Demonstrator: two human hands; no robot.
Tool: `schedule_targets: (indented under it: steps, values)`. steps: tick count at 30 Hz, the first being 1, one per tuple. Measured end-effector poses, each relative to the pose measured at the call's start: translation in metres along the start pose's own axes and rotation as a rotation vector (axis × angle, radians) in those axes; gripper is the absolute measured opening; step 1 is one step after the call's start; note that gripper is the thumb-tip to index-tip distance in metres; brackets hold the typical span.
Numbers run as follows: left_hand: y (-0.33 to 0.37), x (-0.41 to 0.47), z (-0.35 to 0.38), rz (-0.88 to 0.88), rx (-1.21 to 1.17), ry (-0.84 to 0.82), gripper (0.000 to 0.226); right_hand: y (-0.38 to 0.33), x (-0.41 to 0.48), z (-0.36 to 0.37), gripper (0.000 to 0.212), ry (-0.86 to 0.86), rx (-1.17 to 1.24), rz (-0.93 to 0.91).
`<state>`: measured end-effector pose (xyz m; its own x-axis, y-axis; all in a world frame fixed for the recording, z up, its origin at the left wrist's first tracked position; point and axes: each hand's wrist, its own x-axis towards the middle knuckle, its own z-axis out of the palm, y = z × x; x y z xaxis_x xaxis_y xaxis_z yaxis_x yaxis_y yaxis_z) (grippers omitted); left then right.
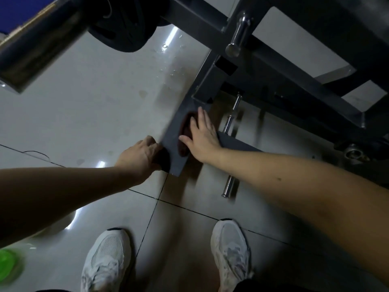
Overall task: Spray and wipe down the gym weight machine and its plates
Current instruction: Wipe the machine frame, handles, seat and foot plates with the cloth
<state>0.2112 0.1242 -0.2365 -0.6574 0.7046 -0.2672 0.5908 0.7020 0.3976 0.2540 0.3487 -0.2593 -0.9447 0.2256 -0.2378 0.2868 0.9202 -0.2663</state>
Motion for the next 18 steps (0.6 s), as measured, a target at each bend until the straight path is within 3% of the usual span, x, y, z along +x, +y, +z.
schedule_targets:
  steps: [4, 8, 10, 12, 16, 18]
  values:
    - [0.000, -0.001, 0.001, 0.008, 0.021, 0.000, 0.047, -0.001, -0.021, 0.017, 0.054, 0.132, 0.103, -0.157]
    - [0.001, -0.003, 0.000, 0.019, 0.027, -0.017, 0.046, 0.025, -0.065, 0.029, 0.042, 0.017, 0.167, -0.490]
    - [0.001, -0.001, -0.001, 0.028, 0.054, -0.018, 0.044, 0.038, -0.053, 0.021, 0.040, -0.010, 0.122, -0.560]
    - [0.001, 0.001, -0.002, 0.024, 0.065, -0.017, 0.040, 0.044, -0.021, 0.009, 0.038, 0.017, 0.086, -0.489]
    - [0.001, 0.002, -0.006, 0.025, 0.068, -0.032, 0.041, 0.027, 0.042, -0.025, 0.043, 0.115, -0.097, -0.119]
    - [0.001, 0.002, -0.006, 0.015, 0.059, -0.043, 0.043, 0.014, 0.052, -0.027, 0.052, 0.106, -0.110, -0.066]
